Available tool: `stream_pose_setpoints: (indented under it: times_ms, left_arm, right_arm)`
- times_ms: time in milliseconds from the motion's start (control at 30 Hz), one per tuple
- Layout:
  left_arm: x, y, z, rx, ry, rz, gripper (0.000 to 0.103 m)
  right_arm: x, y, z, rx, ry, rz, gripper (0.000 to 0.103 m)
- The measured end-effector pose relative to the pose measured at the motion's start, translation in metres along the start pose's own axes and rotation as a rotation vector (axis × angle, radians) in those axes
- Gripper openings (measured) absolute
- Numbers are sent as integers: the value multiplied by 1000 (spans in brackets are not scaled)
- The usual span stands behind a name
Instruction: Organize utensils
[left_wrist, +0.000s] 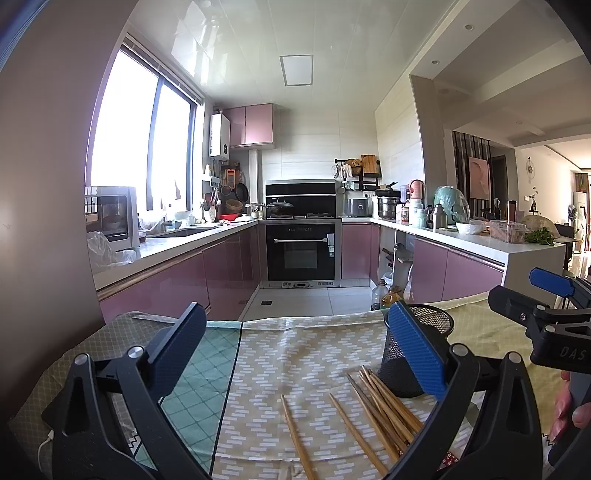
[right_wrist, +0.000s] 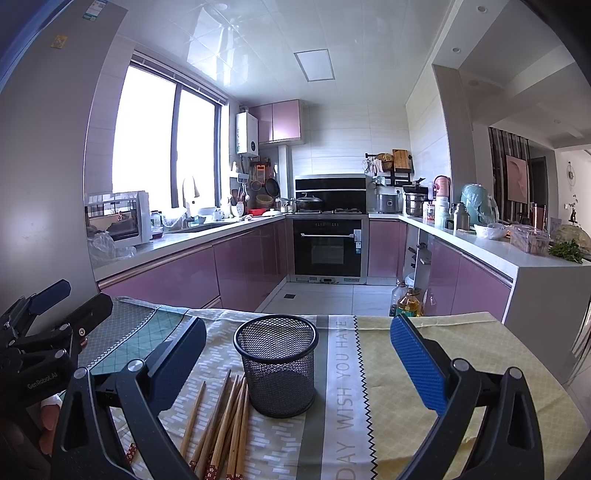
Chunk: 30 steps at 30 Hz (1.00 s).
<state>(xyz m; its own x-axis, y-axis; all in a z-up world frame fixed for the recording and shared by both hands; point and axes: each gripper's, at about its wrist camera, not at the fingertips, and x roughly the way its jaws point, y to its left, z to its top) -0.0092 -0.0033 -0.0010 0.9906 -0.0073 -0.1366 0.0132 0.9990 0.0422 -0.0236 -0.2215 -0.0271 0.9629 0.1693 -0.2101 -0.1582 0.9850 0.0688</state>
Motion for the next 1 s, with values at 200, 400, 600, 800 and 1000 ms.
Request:
stream_pose_setpoints:
  times_ms: [200,400,600,800,1000]
  left_arm:
    - [1,-1,-1,1,3,0,97]
    - [2,-1,-1,1,11,-3,97]
    - [10,-1,-5,34,75,2,97]
    - [31,4,-20,51,224,-52,93]
    - [56,6,-46,85,399,-100,74]
  right_arm:
    - [0,0,-1,1,3,-2,96]
    - [1,-2,-1,4,15,4,96]
    - [10,-3,-6,9,94,65,96]
    - [33,11,-25,-49,285,151,90]
    - [60,27,-53,-92,474,212,51]
